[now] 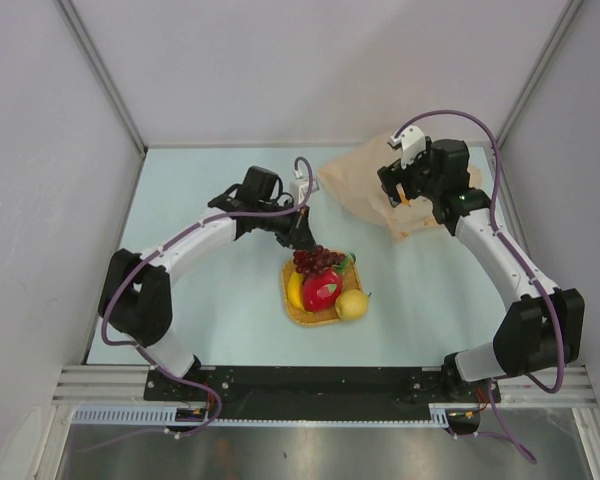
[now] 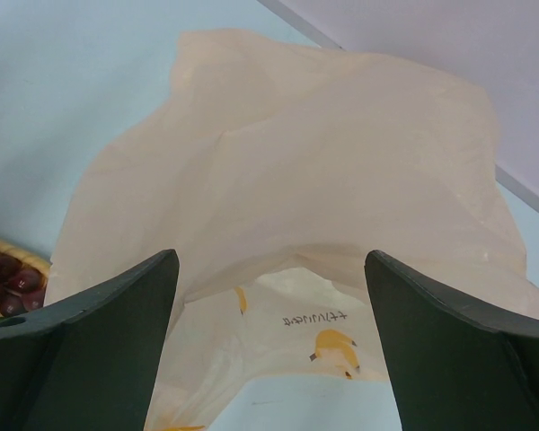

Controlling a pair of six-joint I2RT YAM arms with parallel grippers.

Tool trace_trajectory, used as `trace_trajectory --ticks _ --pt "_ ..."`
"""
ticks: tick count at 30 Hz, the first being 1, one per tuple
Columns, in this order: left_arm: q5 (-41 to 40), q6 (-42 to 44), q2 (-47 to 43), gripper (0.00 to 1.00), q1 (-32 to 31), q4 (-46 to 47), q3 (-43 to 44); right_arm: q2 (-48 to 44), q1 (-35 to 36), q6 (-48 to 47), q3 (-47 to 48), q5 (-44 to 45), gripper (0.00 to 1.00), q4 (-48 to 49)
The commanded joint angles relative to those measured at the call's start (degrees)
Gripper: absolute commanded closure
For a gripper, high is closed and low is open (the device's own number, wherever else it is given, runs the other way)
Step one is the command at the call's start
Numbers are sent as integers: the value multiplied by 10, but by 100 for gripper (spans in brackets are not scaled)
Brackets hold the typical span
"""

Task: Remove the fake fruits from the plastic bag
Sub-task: Place the fake fruit on the plate.

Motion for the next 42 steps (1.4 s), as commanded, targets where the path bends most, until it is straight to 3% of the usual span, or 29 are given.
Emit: trace_trajectory --ticks 1,3,4,7,8,15,24,30,42 --pt "-13 48 -38 90 -5 -18 -21 -23 -3 7 -2 -8 10 23" --pt "-13 61 -42 85 -5 -20 -29 -23 -2 7 -2 -9 10 22" --pt "-13 64 -42 74 -6 -23 -31 -23 -2 8 -2 -10 10 22" --pt "-1 66 -40 57 -8 -22 -42 -23 -2 10 -2 -12 10 21" --pt "0 66 -40 56 -8 -20 -44 -23 -2 11 -2 -13 10 22" --pt "0 65 -26 54 -12 -8 -52 -24 -2 9 -3 -10 10 20" --pt "-29 91 -16 42 -11 -54 -41 -23 -3 9 -2 -11 9 20" --pt "-21 84 -16 41 -11 -42 -49 -19 -2 9 -2 -11 9 21" --pt "-94 88 -14 40 -10 -50 -41 -20 -1 8 -2 -8 9 22"
